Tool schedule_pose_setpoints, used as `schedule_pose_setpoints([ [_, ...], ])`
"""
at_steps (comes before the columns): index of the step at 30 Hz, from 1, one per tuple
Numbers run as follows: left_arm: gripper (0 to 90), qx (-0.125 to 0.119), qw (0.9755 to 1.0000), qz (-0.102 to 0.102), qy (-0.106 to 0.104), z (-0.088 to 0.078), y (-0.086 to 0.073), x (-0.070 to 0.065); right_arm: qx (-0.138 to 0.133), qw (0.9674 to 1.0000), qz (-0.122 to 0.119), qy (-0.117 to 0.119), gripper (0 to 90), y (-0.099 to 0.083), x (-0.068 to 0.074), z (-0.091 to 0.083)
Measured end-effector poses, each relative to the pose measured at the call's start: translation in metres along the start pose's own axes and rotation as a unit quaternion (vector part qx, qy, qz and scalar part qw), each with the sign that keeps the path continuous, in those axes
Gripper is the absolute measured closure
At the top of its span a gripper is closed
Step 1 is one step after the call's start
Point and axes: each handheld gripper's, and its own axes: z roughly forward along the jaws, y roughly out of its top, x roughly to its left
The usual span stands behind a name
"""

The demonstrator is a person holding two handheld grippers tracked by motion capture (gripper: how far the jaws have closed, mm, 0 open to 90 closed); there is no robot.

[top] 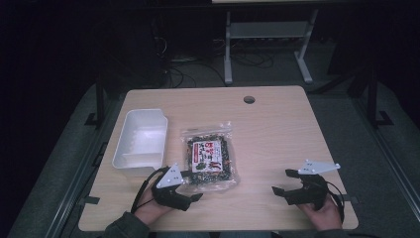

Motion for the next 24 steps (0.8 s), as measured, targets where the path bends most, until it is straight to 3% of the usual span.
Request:
schedule_pose_setpoints([
  [10,19.6,-0.008,0.9999,-0.012,0.003,-0.001,0.0,0.004,0.006,0.9999,-0.004,0.011,13.8,0.003,-0.001,0.006],
  [16,20.2,-0.006,1.0,-0.007,0.0,-0.002,0.001,0.002,-0.006,0.9997,-0.009,0.022,13.8,0.021,-0.002,0.009],
  [23,20.2,-0.005,1.0,-0.004,0.003,-0.002,0.001,0.003,0.007,0.9995,-0.013,0.028,13.9,0.041,-0.007,0.013],
  [24,20.2,-0.005,1.0,-0.004,0.004,-0.002,0.001,0.003,0.007,0.9994,-0.014,0.03,13.9,0.051,-0.011,0.015],
])
